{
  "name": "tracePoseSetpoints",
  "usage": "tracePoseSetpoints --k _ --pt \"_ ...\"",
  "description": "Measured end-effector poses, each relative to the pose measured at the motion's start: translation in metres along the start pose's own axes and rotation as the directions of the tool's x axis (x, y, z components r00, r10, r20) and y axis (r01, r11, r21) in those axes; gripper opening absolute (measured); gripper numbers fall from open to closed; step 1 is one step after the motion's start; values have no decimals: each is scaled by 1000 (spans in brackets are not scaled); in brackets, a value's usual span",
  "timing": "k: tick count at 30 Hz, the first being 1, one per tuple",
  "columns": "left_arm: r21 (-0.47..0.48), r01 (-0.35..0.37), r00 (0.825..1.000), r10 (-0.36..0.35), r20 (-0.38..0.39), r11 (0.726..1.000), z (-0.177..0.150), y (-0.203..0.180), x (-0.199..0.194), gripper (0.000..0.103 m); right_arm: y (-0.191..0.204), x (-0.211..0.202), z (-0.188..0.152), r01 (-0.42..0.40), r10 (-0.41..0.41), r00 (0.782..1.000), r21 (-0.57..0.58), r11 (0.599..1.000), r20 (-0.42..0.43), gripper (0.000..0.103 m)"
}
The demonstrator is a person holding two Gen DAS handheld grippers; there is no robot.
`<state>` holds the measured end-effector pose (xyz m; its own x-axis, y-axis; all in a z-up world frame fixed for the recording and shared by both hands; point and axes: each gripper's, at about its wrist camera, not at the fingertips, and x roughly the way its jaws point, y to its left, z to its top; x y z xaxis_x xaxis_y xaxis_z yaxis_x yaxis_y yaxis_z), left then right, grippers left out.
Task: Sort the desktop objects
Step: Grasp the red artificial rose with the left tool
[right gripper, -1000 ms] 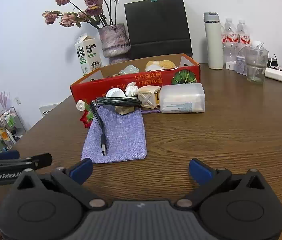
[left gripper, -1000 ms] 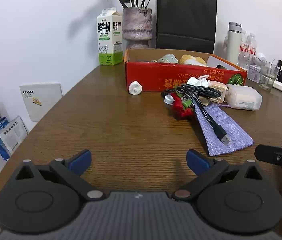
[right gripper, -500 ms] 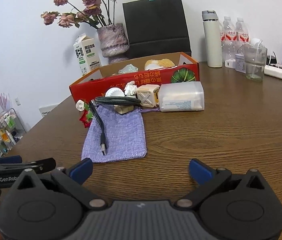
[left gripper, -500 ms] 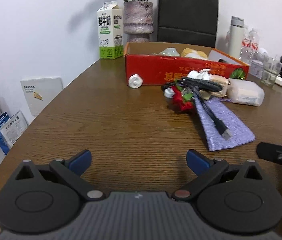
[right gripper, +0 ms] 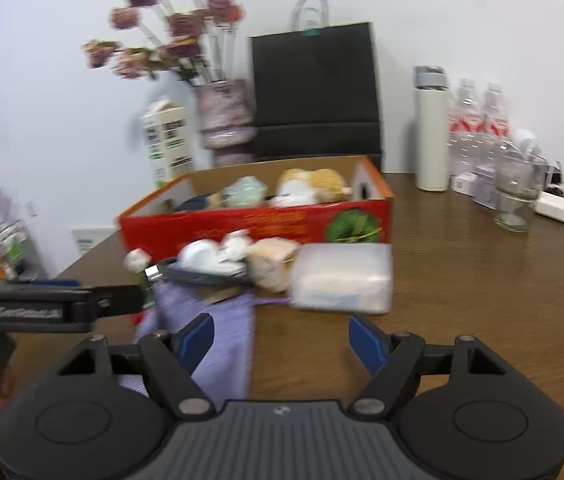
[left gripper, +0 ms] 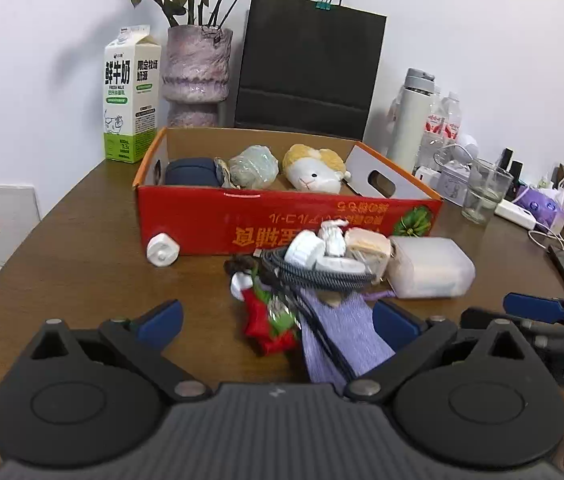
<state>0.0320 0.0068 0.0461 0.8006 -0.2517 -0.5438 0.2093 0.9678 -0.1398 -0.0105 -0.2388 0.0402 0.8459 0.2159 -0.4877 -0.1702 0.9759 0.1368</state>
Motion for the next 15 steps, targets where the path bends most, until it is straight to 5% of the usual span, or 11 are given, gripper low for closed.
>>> tracePoseSetpoints --k 4,11,15 --pt "-24 11 1000 -11 -15 1000 2 5 18 99 -24 30 19 56 -54 998 85 995 -16 80" --pt "-81 1 1000 1 16 997 -12 32 4 96 -22 92 38 110 -107 990 36 993 -88 82" --pt "-93 -6 1000 6 -5 996 -9 45 8 76 -22 99 36 116 -112 990 34 993 -85 84"
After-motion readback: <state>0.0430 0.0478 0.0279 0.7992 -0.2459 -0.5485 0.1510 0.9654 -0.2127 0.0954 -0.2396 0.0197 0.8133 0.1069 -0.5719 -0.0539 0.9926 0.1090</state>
